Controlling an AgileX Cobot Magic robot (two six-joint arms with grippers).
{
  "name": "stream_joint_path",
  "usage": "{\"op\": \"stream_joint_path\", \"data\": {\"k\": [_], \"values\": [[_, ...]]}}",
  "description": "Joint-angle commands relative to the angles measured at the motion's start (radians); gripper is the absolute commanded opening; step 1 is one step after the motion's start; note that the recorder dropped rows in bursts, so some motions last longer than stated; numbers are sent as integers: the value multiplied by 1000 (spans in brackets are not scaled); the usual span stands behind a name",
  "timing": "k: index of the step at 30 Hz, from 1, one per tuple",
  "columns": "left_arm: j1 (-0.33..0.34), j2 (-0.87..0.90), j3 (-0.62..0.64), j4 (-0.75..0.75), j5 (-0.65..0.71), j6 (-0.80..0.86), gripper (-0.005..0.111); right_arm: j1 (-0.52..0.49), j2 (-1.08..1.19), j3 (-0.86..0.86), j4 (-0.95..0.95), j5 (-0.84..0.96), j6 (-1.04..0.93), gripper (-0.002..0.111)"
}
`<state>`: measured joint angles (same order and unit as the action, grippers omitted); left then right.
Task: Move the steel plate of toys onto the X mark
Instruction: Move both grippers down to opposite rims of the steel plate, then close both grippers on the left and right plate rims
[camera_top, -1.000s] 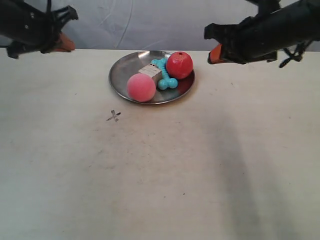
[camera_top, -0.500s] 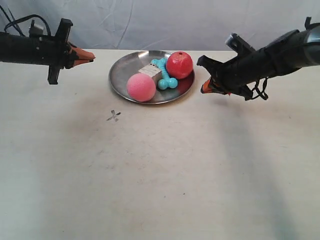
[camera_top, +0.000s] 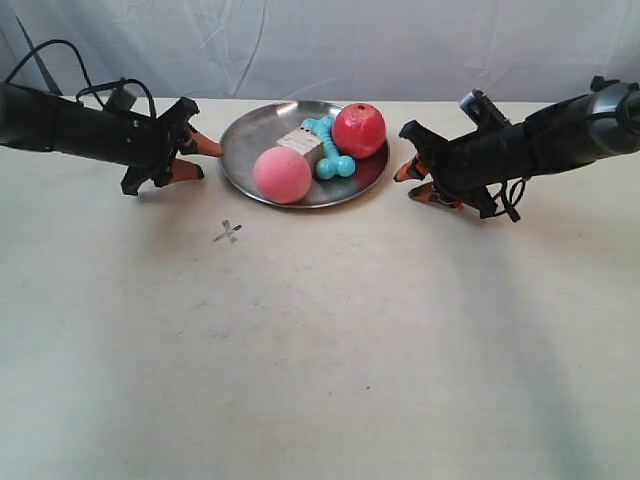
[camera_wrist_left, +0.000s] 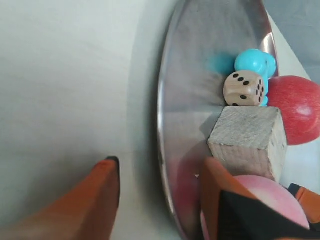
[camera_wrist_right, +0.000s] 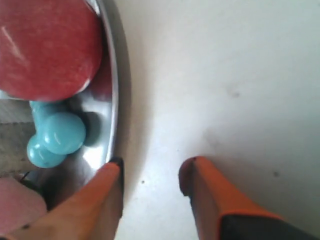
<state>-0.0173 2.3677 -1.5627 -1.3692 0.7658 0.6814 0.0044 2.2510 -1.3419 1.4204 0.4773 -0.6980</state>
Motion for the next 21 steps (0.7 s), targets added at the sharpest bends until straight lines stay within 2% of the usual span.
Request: {"op": "stream_joint_path", "data": {"k": [1, 7, 21], "values": [[-6, 9, -10, -24, -12, 8, 48, -3, 34, -45, 38, 35, -17, 41], [-28, 18, -14, -36, -12, 8, 48, -1, 106, -112, 90, 126, -17, 41], [-86, 18, -14, -39, -90, 34, 48, 66, 132, -119, 100, 59, -17, 41]]}}
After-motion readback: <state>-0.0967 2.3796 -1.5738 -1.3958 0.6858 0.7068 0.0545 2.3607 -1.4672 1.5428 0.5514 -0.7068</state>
